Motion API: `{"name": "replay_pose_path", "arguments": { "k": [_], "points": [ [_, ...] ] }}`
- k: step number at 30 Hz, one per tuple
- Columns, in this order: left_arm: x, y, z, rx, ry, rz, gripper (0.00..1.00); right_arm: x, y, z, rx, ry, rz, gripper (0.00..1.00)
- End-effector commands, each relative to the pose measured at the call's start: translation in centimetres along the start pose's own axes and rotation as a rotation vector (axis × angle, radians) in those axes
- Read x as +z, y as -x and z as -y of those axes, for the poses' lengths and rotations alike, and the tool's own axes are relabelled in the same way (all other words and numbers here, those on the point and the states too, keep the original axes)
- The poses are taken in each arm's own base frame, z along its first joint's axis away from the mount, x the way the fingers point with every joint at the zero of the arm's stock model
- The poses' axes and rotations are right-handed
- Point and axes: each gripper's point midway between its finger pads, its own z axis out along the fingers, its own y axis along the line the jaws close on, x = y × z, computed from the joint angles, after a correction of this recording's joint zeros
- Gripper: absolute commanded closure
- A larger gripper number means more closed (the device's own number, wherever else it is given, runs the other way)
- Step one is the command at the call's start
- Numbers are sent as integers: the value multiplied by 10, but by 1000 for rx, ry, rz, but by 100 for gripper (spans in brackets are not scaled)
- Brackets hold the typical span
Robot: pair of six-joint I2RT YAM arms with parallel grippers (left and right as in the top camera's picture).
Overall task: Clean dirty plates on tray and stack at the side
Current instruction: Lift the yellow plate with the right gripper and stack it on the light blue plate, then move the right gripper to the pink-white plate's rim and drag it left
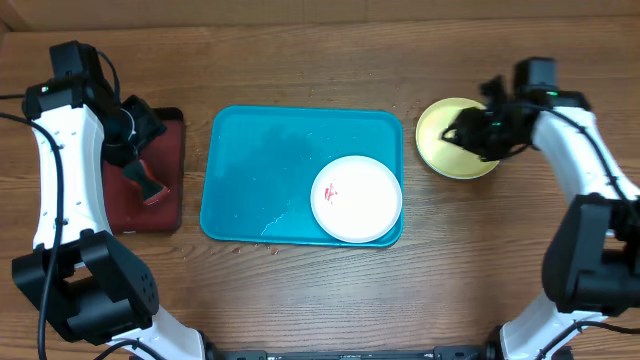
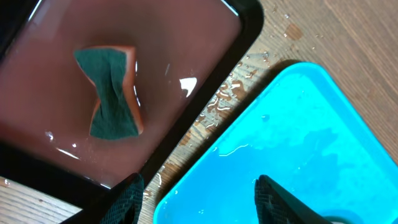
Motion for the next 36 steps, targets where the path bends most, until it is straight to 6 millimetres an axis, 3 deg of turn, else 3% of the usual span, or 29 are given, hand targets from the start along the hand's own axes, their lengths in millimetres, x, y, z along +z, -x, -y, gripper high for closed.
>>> {"name": "replay_pose_path", "arguments": {
  "k": [1, 6, 17, 22, 29, 36],
  "points": [
    [4, -3, -1, 1, 2, -13, 41, 1, -6, -15, -92, -59, -1, 35],
    [4, -3, 0, 2, 0, -9, 41, 15, -36, -36, -304, -91, -105, 35],
    [4, -2, 0, 2, -1, -8, 42, 51, -68, -51, -451, -215, -151, 40],
    [4, -2, 0, 2, -1, -8, 42, 60, -77, -59, -474, -210, -155, 49],
    [4, -2, 0, 2, -1, -9, 42, 71, -84, -63, -503, -208, -152, 50],
    [4, -3, 0, 1, 0, -10, 42, 83, -90, -56, -472, -220, -187, 53]
  ]
}}
